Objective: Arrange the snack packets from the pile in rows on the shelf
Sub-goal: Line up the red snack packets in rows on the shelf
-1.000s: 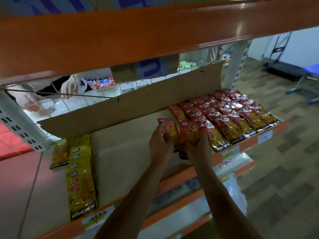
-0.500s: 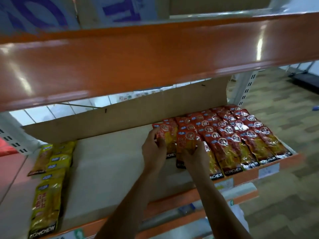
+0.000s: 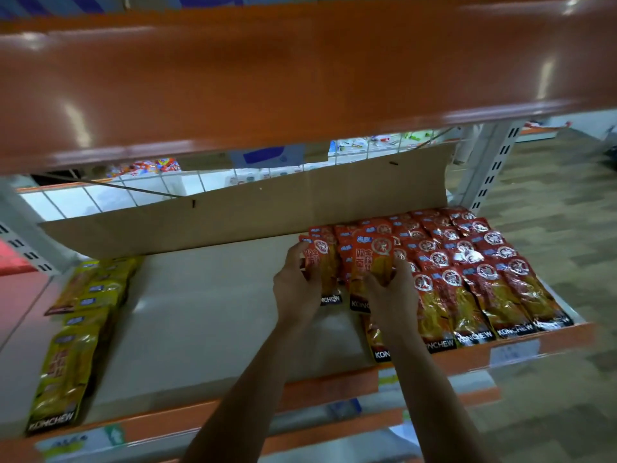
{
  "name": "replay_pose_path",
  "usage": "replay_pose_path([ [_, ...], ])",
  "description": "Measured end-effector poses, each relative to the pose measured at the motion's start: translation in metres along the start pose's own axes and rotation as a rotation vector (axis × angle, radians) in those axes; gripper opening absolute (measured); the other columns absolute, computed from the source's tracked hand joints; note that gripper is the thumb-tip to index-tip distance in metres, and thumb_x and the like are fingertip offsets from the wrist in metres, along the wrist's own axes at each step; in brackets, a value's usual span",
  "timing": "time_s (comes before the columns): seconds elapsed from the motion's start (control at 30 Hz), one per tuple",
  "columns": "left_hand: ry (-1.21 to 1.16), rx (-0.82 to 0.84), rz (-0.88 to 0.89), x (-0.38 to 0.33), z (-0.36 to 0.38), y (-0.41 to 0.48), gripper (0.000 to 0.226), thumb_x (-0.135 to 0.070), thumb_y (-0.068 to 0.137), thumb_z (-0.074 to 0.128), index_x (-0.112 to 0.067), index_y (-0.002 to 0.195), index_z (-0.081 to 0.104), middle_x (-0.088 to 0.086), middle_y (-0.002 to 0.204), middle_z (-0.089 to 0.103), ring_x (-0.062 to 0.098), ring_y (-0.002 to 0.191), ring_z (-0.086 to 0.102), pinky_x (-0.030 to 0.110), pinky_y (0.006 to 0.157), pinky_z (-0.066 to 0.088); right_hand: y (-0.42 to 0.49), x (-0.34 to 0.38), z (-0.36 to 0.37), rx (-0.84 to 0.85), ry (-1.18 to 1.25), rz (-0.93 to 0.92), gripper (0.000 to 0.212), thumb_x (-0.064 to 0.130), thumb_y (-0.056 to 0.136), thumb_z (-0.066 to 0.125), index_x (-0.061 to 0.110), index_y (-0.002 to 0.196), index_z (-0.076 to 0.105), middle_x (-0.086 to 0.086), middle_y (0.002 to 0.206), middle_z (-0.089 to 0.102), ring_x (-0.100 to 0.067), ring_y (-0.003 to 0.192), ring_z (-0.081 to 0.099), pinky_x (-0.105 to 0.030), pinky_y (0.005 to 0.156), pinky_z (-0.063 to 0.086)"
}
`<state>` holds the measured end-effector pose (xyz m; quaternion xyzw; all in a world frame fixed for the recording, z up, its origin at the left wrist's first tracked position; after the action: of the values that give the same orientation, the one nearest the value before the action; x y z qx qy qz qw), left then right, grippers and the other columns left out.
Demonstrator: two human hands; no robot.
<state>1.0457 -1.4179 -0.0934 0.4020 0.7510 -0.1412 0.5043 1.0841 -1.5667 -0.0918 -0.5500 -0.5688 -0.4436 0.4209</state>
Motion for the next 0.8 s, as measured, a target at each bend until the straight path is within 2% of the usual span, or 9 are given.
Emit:
replay_pose_path([
  [0.07, 0.014, 0.008, 0.012, -0.002, 0.005, 0.001, 0.041, -0.019, 0.094, 0.058, -0.023, 0.134, 0.051, 0.003, 0.118, 0.067, 0.012, 0.094, 0.064, 0.021, 0.082, 0.046, 0.003, -0.002, -0.002, 0.002, -0.003, -0.012, 0.041, 0.018, 0.085, 0.066, 0.011, 0.122, 0.049, 0.005, 0.08, 0.062, -0.01, 0.066, 0.06, -0.028, 0.057, 0.048],
  [0.17, 0.04, 0.037, 0.034, -0.005, 0.011, 0.003, 0.044, -0.02, 0.093, 0.059, -0.022, 0.136, 0.05, 0.002, 0.117, 0.067, 0.009, 0.089, 0.062, 0.022, 0.082, 0.048, 0.006, -0.005, -0.005, 0.017, -0.001, -0.017, 0.039, 0.017, 0.086, 0.067, 0.012, 0.121, 0.05, 0.009, 0.074, 0.061, 0.001, 0.055, 0.056, -0.017, 0.05, 0.042],
  [0.27, 0.104, 0.056, 0.072, -0.007, 0.016, 0.006, 0.043, -0.013, 0.093, 0.057, -0.019, 0.135, 0.052, 0.005, 0.118, 0.067, 0.019, 0.099, 0.066, 0.031, 0.09, 0.052, 0.008, -0.005, -0.008, 0.026, 0.007, -0.009, 0.043, 0.016, 0.086, 0.068, 0.013, 0.124, 0.048, 0.011, 0.075, 0.061, 0.003, 0.058, 0.059, -0.013, 0.049, 0.042],
  [0.33, 0.21, 0.064, 0.135, -0.008, 0.02, 0.008, 0.04, -0.013, 0.092, 0.058, -0.017, 0.132, 0.056, 0.007, 0.116, 0.067, 0.02, 0.1, 0.065, 0.028, 0.087, 0.049, 0.01, -0.005, -0.01, 0.032, 0.012, -0.018, 0.043, 0.015, 0.086, 0.069, 0.013, 0.123, 0.048, 0.011, 0.076, 0.061, 0.007, 0.06, 0.059, -0.009, 0.045, 0.041],
  [0.47, 0.431, 0.114, 0.242, -0.005, 0.024, 0.009, 0.036, -0.013, 0.094, 0.057, -0.016, 0.131, 0.058, 0.009, 0.114, 0.065, 0.021, 0.102, 0.062, 0.024, 0.083, 0.046, 0.013, -0.005, -0.013, 0.046, -0.013, -0.055, 0.037, 0.011, 0.086, 0.066, 0.012, 0.119, 0.049, 0.006, 0.074, 0.059, 0.008, 0.055, 0.055, -0.008, 0.043, 0.041],
  [0.6, 0.51, 0.145, 0.202, -0.001, 0.026, 0.013, 0.037, -0.02, 0.097, 0.053, -0.019, 0.134, 0.055, 0.008, 0.129, 0.055, 0.022, 0.116, 0.053, 0.029, 0.095, 0.045, 0.016, -0.003, -0.013, 0.063, -0.03, -0.055, 0.035, 0.014, 0.087, 0.067, 0.017, 0.115, 0.046, 0.004, 0.073, 0.058, -0.001, 0.052, 0.053, -0.012, 0.042, 0.042],
  [0.67, 0.549, 0.164, 0.169, 0.001, 0.027, 0.015, 0.039, -0.022, 0.096, 0.054, -0.022, 0.135, 0.053, 0.007, 0.134, 0.048, 0.022, 0.121, 0.048, 0.031, 0.098, 0.045, 0.016, -0.002, -0.013, 0.075, -0.033, -0.054, 0.034, 0.015, 0.087, 0.067, 0.021, 0.112, 0.045, 0.004, 0.073, 0.059, -0.004, 0.055, 0.054, -0.017, 0.046, 0.045],
  [0.8, 0.562, 0.186, 0.112, 0.005, 0.028, 0.012, 0.043, -0.026, 0.093, 0.058, -0.03, 0.136, 0.051, 0.006, 0.142, 0.039, 0.023, 0.127, 0.044, 0.036, 0.099, 0.045, 0.017, 0.0, -0.011, 0.089, -0.053, -0.082, 0.024, 0.011, 0.086, 0.066, 0.017, 0.1, 0.047, 0.006, 0.064, 0.05, 0.003, 0.047, 0.049, -0.012, 0.04, 0.037],
])
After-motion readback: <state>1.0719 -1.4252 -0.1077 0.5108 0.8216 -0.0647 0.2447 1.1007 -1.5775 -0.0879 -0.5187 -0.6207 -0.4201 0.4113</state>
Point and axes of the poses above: each hand's wrist, its own y-axis towards the middle knuckle, its own z-axis out of the palm, x = y × z, the point moved 2 cm from there along y, towards the middle knuckle
